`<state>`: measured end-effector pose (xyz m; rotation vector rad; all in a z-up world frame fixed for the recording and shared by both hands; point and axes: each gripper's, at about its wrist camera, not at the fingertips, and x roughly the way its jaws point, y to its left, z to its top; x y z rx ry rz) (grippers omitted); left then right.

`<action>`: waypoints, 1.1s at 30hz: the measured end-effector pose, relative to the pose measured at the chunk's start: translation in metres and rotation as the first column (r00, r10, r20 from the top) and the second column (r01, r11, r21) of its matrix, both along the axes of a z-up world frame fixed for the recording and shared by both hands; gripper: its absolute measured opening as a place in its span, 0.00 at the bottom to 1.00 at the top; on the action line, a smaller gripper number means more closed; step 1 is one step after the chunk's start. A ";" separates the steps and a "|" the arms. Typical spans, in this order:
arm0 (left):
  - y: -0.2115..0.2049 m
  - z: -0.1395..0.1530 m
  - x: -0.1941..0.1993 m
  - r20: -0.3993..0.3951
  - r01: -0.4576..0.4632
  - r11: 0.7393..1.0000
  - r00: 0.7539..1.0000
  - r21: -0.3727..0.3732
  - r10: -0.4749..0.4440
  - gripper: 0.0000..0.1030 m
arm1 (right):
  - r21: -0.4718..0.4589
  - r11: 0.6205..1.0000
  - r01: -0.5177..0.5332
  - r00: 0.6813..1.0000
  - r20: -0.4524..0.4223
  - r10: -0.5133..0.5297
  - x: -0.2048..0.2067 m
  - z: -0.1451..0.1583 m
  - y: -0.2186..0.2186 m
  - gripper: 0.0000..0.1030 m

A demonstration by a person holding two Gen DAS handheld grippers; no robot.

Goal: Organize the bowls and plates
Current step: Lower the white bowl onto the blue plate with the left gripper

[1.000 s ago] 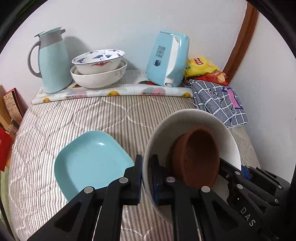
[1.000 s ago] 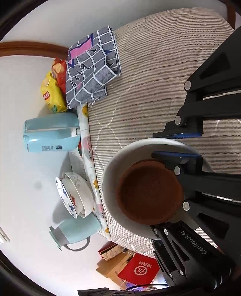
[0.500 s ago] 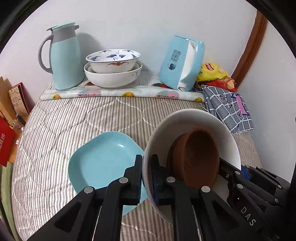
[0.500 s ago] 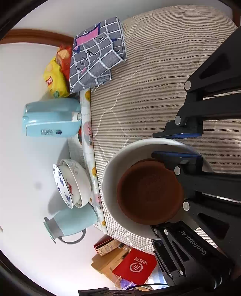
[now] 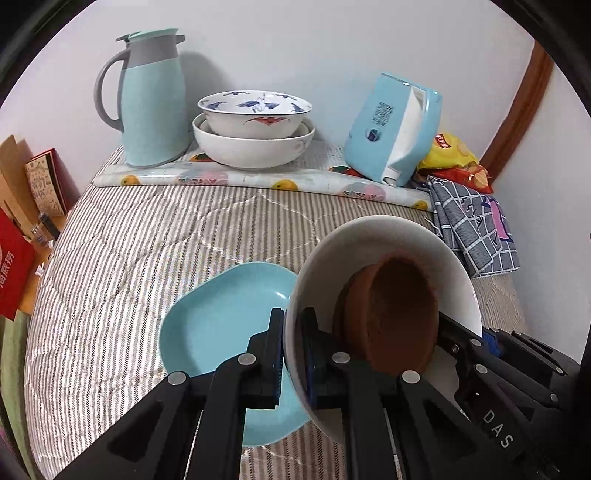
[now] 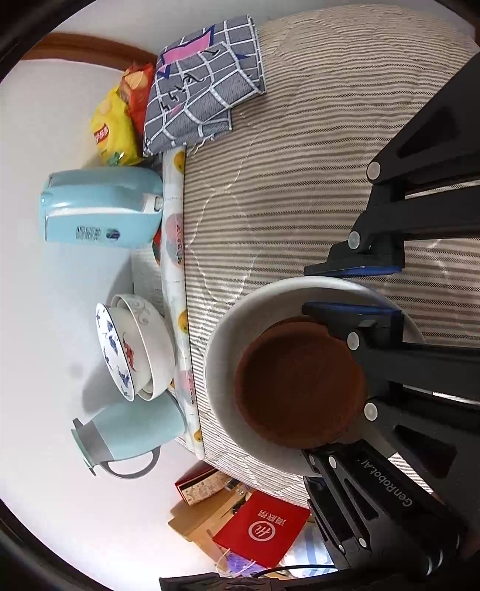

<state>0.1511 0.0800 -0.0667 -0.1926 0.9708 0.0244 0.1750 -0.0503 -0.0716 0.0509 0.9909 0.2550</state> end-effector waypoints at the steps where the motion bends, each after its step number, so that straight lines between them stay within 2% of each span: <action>1: 0.002 -0.001 0.000 -0.001 -0.003 1.000 1.000 -0.001 0.003 0.10 | 0.000 1.000 -0.003 1.000 -0.003 0.003 0.001 -0.001 0.002 0.12; 17: 0.042 -0.019 -0.003 -0.034 -0.073 0.997 0.997 -0.007 0.073 0.10 | -0.003 0.997 -0.071 0.997 -0.033 0.071 0.007 -0.018 0.042 0.12; 33: 0.065 -0.043 -0.007 -0.082 -0.111 0.994 0.991 -0.018 0.109 0.10 | -0.016 0.993 -0.115 0.990 -0.082 0.113 0.008 -0.042 0.067 0.12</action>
